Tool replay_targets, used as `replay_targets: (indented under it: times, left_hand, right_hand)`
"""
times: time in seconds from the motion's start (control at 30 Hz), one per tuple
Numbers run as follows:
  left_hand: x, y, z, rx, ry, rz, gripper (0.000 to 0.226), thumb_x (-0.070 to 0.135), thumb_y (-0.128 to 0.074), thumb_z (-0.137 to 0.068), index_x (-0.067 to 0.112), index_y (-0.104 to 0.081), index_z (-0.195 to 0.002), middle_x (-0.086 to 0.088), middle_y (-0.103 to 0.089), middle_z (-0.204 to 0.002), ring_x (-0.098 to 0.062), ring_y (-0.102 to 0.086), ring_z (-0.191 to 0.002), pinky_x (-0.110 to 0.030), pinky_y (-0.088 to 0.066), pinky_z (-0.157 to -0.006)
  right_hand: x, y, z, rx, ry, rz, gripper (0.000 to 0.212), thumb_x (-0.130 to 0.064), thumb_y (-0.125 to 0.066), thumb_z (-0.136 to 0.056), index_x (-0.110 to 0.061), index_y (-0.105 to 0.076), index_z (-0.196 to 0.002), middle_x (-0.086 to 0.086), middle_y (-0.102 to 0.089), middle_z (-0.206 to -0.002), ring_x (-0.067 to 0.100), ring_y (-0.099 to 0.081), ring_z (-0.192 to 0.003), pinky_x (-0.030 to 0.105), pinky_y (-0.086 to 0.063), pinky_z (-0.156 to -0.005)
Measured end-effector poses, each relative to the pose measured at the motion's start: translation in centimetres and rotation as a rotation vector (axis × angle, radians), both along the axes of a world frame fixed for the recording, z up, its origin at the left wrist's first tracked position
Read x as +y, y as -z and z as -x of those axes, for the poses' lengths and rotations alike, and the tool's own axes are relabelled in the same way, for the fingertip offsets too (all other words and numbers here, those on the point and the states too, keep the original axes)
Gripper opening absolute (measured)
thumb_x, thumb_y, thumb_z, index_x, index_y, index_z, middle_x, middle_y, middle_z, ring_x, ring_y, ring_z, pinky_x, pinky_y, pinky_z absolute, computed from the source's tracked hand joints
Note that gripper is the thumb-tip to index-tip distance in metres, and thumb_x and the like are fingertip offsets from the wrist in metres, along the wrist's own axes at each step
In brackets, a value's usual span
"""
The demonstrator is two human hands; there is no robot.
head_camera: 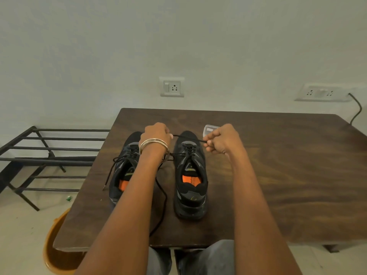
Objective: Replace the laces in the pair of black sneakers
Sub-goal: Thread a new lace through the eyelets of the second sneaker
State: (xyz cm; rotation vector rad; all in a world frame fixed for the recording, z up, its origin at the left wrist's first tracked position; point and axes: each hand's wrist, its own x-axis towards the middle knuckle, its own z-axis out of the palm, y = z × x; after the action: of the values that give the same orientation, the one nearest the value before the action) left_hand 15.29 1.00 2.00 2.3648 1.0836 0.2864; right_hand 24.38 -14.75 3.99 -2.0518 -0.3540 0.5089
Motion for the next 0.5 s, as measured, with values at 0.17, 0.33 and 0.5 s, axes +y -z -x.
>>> replay_targets:
  times: [0.17,0.33,0.5]
  left_hand:
    - [-1.7,-0.7,-0.4,-0.132,0.457,0.024,0.035,0.022,-0.07,-0.086,0.028,-0.066,-0.121,0.0,-0.065,-0.12,-0.015,-0.06,-0.104,-0.029,-0.046,-0.096]
    - [-2.0,0.1,-0.5,-0.272,0.416,0.107,0.014,0.018,-0.073,-0.083,0.021,-0.076,-0.096,0.0,-0.074,-0.089,-0.009,-0.063,-0.08,-0.024,-0.051,-0.085]
    - [-2.2,1.4,-0.8,-0.23,0.215,0.206,0.007,0.02,-0.073,-0.082,0.023,-0.074,-0.076,0.002,-0.071,-0.076,-0.014,-0.068,-0.074,-0.033,-0.058,-0.078]
  right_hand:
    - [0.7,-0.1,0.4,0.015,-0.065,-0.014,0.009,-0.001,-0.07,-0.089,0.007,-0.067,-0.086,0.014,-0.068,-0.069,0.012,-0.061,-0.044,0.025,-0.056,-0.051]
    - [1.2,0.3,0.3,0.048,-0.04,-0.101,0.016,-0.006,-0.071,-0.089,-0.004,-0.06,-0.077,0.016,-0.069,-0.069,0.016,-0.062,-0.045,0.03,-0.057,-0.052]
    - [1.4,1.5,0.0,-0.027,-0.079,0.082,0.011,-0.011,-0.071,-0.09,-0.002,-0.064,-0.091,0.019,-0.073,-0.09,0.02,-0.064,-0.065,0.037,-0.058,-0.065]
